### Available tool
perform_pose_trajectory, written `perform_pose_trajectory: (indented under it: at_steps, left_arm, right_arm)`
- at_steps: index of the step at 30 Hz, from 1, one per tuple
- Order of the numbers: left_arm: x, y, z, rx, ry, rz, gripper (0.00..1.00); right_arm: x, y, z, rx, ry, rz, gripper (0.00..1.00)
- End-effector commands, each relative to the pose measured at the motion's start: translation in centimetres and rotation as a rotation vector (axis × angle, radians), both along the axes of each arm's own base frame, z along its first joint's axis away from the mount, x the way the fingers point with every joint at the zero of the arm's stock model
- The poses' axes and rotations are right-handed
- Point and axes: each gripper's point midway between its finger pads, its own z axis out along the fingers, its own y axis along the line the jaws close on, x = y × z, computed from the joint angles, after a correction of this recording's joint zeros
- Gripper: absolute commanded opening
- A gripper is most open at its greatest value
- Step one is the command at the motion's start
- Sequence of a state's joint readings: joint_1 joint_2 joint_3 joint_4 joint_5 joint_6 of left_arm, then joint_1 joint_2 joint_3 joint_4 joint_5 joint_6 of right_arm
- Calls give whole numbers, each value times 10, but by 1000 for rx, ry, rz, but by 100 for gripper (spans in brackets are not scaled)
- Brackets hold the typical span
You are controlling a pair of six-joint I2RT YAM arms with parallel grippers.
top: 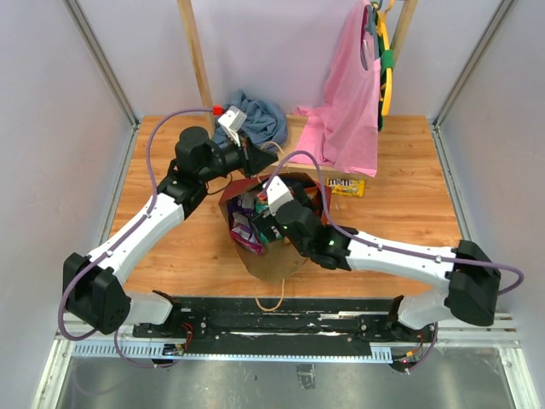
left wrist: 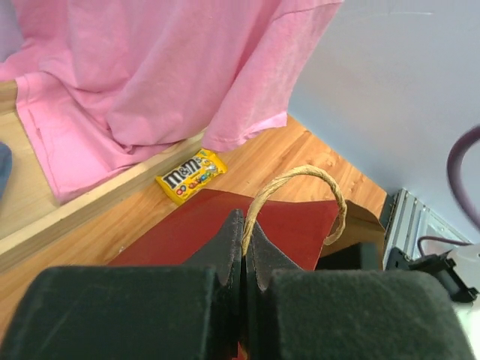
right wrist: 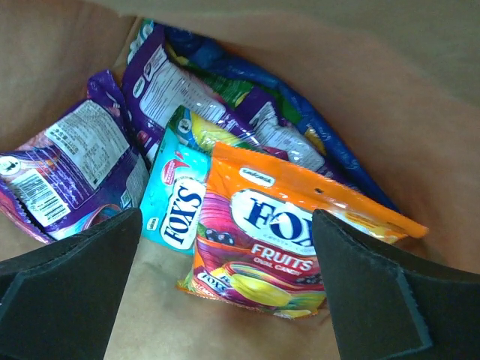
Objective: Take the snacks out of the paper bag
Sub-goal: Take out the snack from the paper bag.
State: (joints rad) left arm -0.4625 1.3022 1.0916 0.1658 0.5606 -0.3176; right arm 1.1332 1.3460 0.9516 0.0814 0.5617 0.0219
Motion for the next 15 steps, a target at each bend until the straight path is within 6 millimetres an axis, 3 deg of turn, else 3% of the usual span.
perform_pose_trajectory:
  at_steps: [1,8,15]
  left_arm:
    - [14,-1,4,7,36,59,1]
    - [24,5,6,37,51,116,1]
    - [24,7,8,59,51,124,1]
  right_arm:
    - [13,11,-18,-31,54,-23,98]
    - [36,7,-44,-33,94,-118,100]
    - [51,-9,-67,-133,78,-241,98]
